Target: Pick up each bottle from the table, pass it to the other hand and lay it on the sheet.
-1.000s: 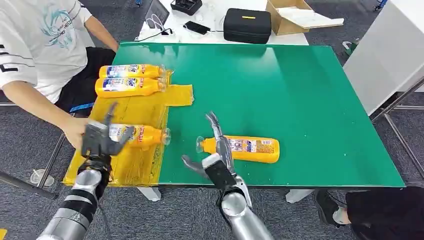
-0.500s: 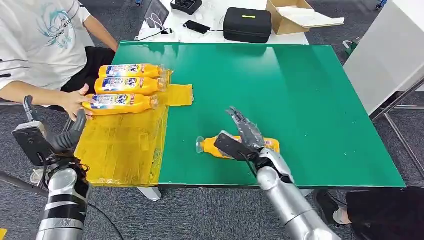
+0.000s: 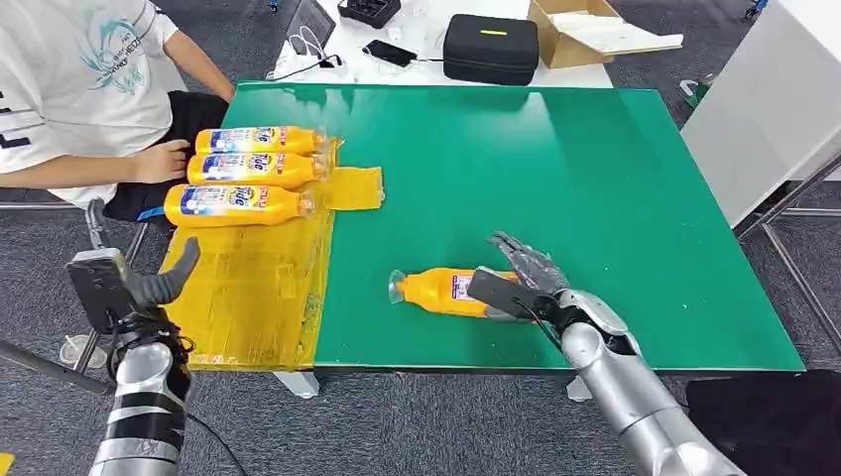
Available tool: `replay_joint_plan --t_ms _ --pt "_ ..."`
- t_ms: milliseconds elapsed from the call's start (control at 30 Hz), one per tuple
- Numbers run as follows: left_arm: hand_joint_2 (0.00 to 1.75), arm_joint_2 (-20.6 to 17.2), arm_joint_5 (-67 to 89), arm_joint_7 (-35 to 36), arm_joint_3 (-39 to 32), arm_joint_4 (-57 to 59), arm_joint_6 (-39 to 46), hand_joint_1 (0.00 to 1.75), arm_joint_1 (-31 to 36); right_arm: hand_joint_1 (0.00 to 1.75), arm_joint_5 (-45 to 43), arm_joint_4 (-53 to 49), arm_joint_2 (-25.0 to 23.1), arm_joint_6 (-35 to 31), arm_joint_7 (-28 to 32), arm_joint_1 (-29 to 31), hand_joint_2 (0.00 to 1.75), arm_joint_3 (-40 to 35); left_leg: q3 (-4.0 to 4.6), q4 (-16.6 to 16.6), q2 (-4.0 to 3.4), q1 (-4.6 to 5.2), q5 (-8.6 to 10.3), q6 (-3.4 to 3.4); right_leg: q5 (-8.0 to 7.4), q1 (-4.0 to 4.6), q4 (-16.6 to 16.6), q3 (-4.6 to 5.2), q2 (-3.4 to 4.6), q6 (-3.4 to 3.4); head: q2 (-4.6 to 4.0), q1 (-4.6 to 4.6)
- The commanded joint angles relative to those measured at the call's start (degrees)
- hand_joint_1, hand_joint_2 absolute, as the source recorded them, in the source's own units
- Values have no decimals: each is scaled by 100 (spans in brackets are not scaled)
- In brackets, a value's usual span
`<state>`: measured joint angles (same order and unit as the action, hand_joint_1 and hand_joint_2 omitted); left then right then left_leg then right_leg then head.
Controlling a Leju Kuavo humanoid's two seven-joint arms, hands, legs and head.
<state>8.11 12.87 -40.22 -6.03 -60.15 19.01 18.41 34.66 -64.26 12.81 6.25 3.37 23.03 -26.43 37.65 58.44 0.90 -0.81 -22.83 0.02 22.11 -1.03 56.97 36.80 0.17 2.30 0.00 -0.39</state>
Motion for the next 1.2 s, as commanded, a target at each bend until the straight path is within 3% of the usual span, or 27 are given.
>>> replay_joint_plan --t_ms 33,267,400,567,633,667,867,967,1100,1200 --pt "175 127 160 22 171 777 -252 0 396 0 -379 -8 809 426 63 8 175 -783 -23 -2 10 -3 -7 2 12 6 -1 -27 -18 -10 0 -4" --pt "175 153 144 22 182 849 -343 0 440 0 -486 -29 976 562 -28 94 175 -1035 -29 3 -3 -3 -14 7 13 7 -1 -32 -7 -9 0 0" --pt "175 185 160 23 255 1051 -358 0 518 0 -445 439 756 582 -116 158 175 -1215 -10 -3 -3 -3 -3 2 3 4 -3 -12 -4 -6 0 0" --pt "175 212 132 49 293 1114 -375 0 561 0 -309 898 529 422 -213 231 175 -1373 -47 -7 -13 -10 -15 3 10 15 -12 -49 1 -16 0 -2" --pt "175 220 90 67 290 1125 -420 0 566 30 -290 972 484 369 -211 218 175 -1349 -45 -8 -10 -10 -12 3 9 15 -13 -47 -2 -15 0 -2" --pt "175 224 91 63 297 1114 -408 0 562 143 -290 986 450 334 -207 192 175 -1315 -53 -9 -16 -11 -15 4 10 16 -14 -53 3 -17 0 -2" --pt "175 228 80 57 307 1081 -422 0 543 143 -246 929 390 211 -209 100 175 -1253 -46 -7 -14 -12 -10 4 6 16 -13 -45 0 -12 0 0" --pt "175 232 72 77 304 1133 -414 0 541 173 -216 928 245 41 -237 -30 175 -1085 -65 -11 -27 -13 -13 4 7 19 -17 -61 2 -18 0 0" --pt "175 234 73 69 331 1149 -439 0 538 171 -259 861 150 -108 -168 -165 175 -872 -54 -11 -30 -13 -9 2 5 16 -14 -48 5 -15 2 0" --pt "175 254 10 83 339 1009 -554 0 466 175 -464 406 -114 -630 170 -543 175 -191 -48 -8 -29 -13 -7 2 4 15 -11 -39 7 -11 0 -2"
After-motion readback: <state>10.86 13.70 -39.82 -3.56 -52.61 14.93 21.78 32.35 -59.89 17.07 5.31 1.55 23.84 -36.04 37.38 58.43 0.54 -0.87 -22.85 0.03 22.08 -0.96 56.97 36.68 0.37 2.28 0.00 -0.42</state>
